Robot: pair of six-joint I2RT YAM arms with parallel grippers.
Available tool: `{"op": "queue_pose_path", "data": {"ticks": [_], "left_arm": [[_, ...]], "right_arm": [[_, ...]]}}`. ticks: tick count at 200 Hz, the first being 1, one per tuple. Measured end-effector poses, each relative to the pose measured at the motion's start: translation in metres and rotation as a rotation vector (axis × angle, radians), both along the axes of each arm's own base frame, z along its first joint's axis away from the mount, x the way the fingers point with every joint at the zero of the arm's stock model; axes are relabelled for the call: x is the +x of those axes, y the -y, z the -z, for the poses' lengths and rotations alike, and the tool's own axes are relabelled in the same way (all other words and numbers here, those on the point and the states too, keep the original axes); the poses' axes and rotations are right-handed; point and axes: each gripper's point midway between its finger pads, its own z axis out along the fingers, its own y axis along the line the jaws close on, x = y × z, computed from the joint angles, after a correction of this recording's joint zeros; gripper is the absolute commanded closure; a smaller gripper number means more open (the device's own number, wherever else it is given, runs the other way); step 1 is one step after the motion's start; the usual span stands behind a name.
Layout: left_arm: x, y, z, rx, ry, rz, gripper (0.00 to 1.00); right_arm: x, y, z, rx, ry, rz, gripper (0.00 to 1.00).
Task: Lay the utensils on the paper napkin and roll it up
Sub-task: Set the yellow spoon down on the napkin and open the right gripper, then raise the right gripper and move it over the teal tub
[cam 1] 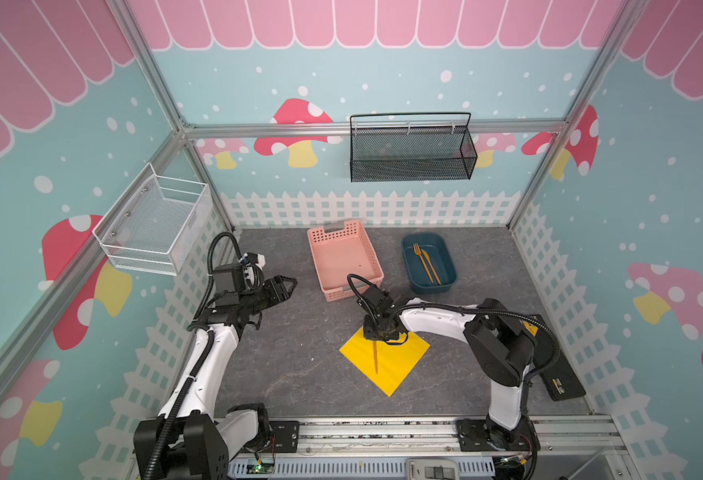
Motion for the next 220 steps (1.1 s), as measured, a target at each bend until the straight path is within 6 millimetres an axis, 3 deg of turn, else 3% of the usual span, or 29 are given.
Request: {"op": "queue_pose_path", "data": {"ticks": [111, 133, 171, 197, 220], "left_arm": [[0.000, -0.001, 0.000, -0.002, 0.000, -0.003, 0.32], [0.000, -0.001, 0.000, -0.005, -0.002, -0.005, 0.32], [0.001, -0.002, 0.002, -0.009, -0.009, -0.008, 0.32], [0.001, -0.003, 0.003, -0.011, -0.012, -0.009, 0.32], [0.002, -0.003, 0.004, -0.011, -0.016, -0.010, 0.32]], "right_arm": [[0.002, 0.003, -0.007, -0.018, 0.010, 0.010, 0.75], [0.005, 0.002, -0.021, -0.005, 0.033, 0.014, 0.75], [0.014, 0.002, -0.062, 0.032, 0.113, 0.026, 0.75], [0.028, 0.002, -0.091, 0.064, 0.178, 0.022, 0.76], [0.047, 0.015, -0.108, 0.055, 0.226, 0.029, 0.76]]}}
